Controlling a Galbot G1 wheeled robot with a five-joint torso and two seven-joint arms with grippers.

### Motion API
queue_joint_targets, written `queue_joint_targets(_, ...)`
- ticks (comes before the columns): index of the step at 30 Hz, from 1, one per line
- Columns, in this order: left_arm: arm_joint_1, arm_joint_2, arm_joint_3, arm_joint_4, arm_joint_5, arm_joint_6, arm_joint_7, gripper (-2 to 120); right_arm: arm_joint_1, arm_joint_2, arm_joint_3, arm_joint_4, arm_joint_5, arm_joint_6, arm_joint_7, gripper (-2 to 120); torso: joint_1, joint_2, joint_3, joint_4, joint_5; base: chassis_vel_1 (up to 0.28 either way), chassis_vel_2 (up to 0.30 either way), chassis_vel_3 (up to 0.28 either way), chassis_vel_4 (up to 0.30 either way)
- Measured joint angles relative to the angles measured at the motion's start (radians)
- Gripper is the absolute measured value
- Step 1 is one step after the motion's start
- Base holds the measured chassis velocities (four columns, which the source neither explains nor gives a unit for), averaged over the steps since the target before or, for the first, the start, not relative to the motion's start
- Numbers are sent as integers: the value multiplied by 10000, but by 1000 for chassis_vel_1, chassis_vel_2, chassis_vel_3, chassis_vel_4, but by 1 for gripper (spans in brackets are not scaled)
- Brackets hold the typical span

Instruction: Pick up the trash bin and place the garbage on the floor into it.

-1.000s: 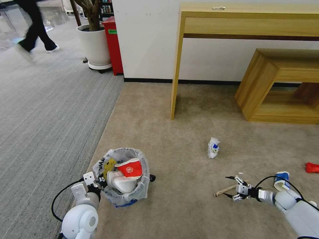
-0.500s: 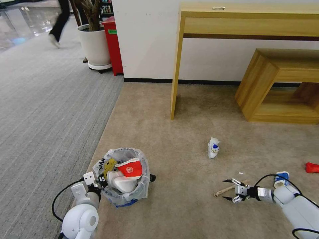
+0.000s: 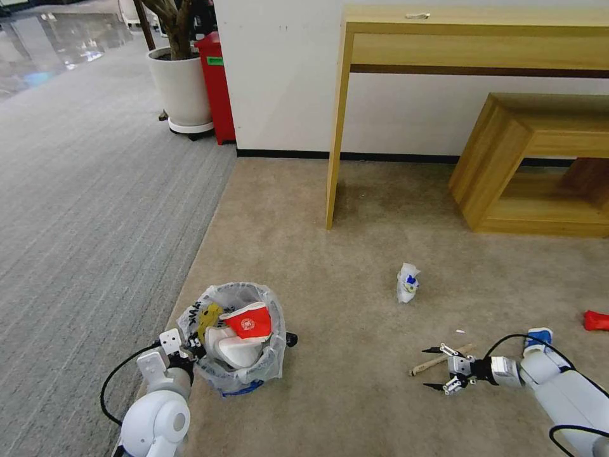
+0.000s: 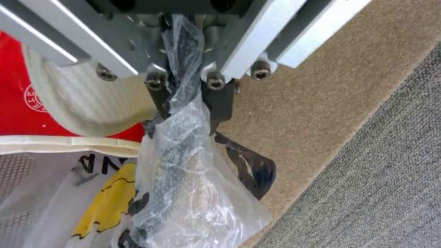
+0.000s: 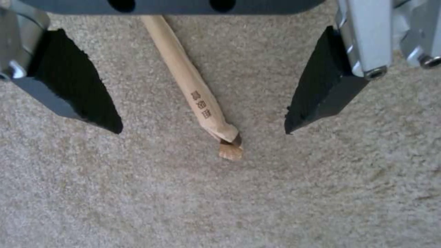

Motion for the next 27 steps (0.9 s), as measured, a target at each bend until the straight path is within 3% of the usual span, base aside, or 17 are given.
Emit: queue_joint_targets(27, 79, 25, -54, -78, -1, -14, 3, 0, 117, 297, 266, -475, -63, 1, -268, 92, 0, -1, 3, -5, -9, 0, 0, 0, 0)
